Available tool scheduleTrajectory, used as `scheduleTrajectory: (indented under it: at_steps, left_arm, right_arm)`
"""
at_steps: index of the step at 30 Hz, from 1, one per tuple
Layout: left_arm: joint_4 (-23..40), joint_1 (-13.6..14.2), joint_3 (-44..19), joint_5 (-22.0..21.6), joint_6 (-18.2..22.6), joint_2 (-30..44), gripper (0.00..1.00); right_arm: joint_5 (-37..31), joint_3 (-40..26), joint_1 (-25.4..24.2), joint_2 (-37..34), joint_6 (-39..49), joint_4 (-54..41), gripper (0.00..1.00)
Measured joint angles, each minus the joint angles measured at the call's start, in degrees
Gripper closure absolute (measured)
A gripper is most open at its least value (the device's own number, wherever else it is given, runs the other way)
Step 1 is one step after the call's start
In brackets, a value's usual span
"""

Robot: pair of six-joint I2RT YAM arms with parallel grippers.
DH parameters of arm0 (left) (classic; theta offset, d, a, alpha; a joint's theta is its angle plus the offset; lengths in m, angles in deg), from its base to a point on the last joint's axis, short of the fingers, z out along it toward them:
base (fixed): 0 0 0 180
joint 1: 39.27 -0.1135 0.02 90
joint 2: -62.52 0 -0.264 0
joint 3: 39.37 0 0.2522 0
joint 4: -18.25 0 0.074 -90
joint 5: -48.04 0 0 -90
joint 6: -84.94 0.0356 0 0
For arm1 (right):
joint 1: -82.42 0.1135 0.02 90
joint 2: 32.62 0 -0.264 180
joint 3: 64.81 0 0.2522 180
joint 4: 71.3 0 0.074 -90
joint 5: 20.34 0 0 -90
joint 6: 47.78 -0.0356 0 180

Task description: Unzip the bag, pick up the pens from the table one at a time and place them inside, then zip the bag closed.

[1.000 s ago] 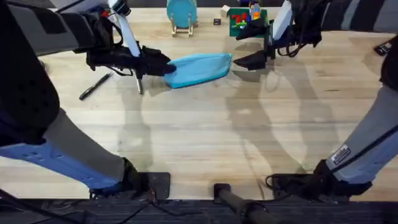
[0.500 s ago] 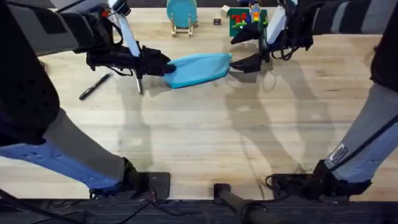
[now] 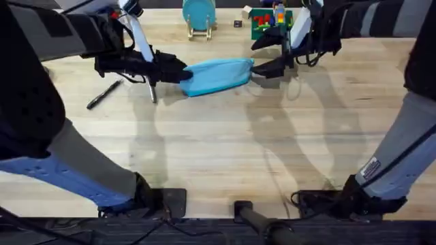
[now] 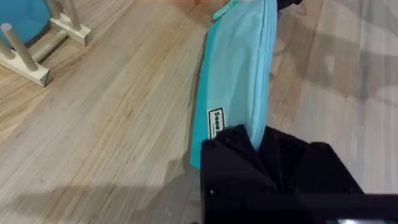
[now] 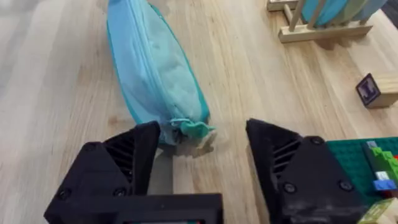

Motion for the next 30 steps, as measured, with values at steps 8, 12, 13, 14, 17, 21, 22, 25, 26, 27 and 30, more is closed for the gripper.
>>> scheduleTrajectory:
  at_steps: [8, 12, 13, 14, 17, 21, 22, 25, 26, 27, 30]
  left_arm:
    - [0.01, 0.0, 0.0, 0.0, 0.0, 0.0, 0.957]
    - [-0.08, 0.0, 0.0, 0.0, -0.02, 0.0, 0.957]
    - [-0.28, 0.0, 0.0, 0.0, -0.05, 0.0, 0.957]
    - [-0.36, 0.0, 0.0, 0.0, -0.12, 0.0, 0.957]
    - [-0.44, 0.0, 0.0, 0.0, -0.18, 0.0, 0.957]
    - [-0.42, 0.02, 0.0, 0.02, -0.2, 0.0, 0.957]
    - [-0.42, 0.02, 0.0, 0.02, -0.2, 0.0, 0.957]
    - [-0.46, 0.07, 0.0, 0.02, -0.2, 0.0, 0.957]
    - [-0.46, 0.07, 0.0, 0.02, -0.2, 0.0, 0.957]
    - [-0.46, 0.07, 0.0, 0.02, -0.2, 0.0, 0.957]
    - [-0.5, 0.07, 0.0, 0.02, -0.2, 0.0, 0.957]
  right_arm:
    - [2.07, 0.0, 0.0, 0.0, 0.02, -0.86, 0.346]
    - [2.64, 0.0, 0.0, 0.0, 0.13, -1.35, 0.546]
    - [2.85, 0.0, 0.07, 0.0, -0.01, -1.68, 0.63]
    - [2.85, 0.0, 0.11, 0.0, 0.0, -1.68, 0.656]
    - [2.79, 0.0, 0.15, 0.0, 0.02, -2.36, 0.73]
    - [2.16, 0.0, 0.15, 0.0, 0.02, -4.35, 0.803]
    - [1.99, 0.0, 0.15, 0.0, 0.0, -4.8, 0.816]
    - [1.55, -0.02, 0.11, 0.0, 0.07, -5.44, 0.957]
    - [1.46, -0.02, 0.08, 0.0, 0.05, -5.51, 0.956]
    - [1.44, -0.04, 0.03, 0.0, 0.06, -5.55, 0.957]
    - [1.46, -0.04, -0.16, 0.0, 0.02, -5.61, 0.961]
